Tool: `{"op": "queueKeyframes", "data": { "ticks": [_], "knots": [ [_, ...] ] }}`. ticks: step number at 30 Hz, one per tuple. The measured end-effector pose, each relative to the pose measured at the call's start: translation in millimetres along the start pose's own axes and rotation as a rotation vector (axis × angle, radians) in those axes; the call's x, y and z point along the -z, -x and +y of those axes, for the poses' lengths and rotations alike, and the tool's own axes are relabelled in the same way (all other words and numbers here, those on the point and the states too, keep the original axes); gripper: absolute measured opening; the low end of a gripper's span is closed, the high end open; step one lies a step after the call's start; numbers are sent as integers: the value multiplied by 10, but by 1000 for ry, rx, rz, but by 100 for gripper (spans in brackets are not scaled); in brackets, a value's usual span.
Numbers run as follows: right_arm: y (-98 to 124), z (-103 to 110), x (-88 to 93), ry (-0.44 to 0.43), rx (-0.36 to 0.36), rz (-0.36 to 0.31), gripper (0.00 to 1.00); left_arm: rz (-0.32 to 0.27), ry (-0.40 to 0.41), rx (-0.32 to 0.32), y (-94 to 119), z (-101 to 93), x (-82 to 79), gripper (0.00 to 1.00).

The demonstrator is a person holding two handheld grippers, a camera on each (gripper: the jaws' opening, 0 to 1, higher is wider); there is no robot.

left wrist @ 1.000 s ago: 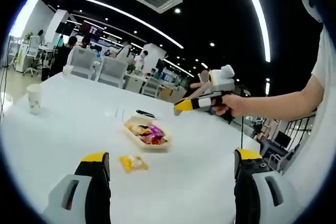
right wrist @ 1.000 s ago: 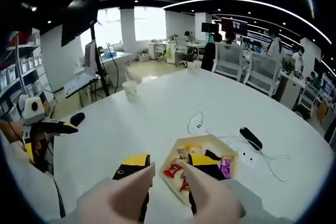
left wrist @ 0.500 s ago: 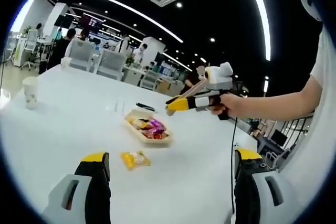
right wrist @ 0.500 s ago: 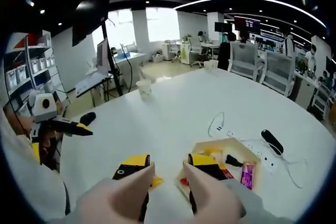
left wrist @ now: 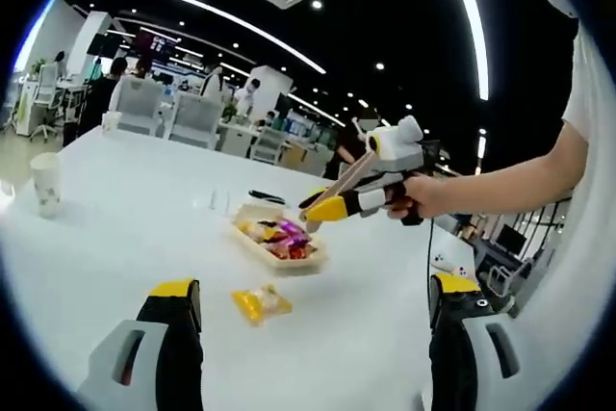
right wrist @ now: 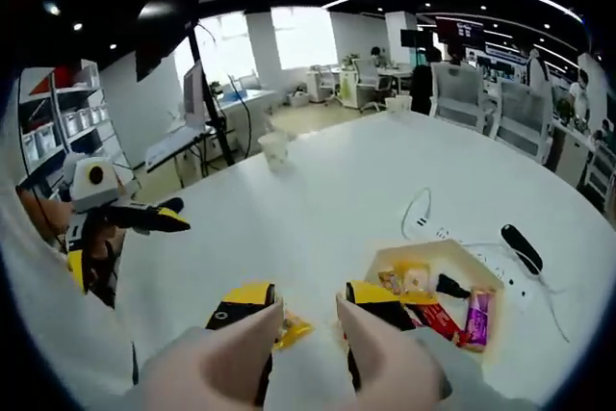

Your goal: Place the target food into the container with the food tongs after gripping and lifting it, then release it inside without dropping or visibly crushing the food.

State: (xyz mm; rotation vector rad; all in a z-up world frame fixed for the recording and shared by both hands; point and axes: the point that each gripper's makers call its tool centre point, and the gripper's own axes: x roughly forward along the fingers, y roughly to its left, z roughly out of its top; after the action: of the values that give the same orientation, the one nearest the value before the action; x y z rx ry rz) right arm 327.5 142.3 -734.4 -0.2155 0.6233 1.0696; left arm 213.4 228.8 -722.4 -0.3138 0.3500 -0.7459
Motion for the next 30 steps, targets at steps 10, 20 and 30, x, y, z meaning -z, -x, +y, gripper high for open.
{"op": "queueKeyframes", "data": {
  "ticks": [10, 20, 30],
  "knots": [
    [-192, 199, 126, 71, -105, 0, 30, 75, -30, -47, -29, 116, 188, 99],
    [-408, 268, 267, 201, -151, 74, 30, 104, -41, -47, -68, 139, 203, 99],
    [-611, 387, 367, 300, -207, 146, 30, 79, 14, -40, -114, 196, 111, 99]
  ]
}}
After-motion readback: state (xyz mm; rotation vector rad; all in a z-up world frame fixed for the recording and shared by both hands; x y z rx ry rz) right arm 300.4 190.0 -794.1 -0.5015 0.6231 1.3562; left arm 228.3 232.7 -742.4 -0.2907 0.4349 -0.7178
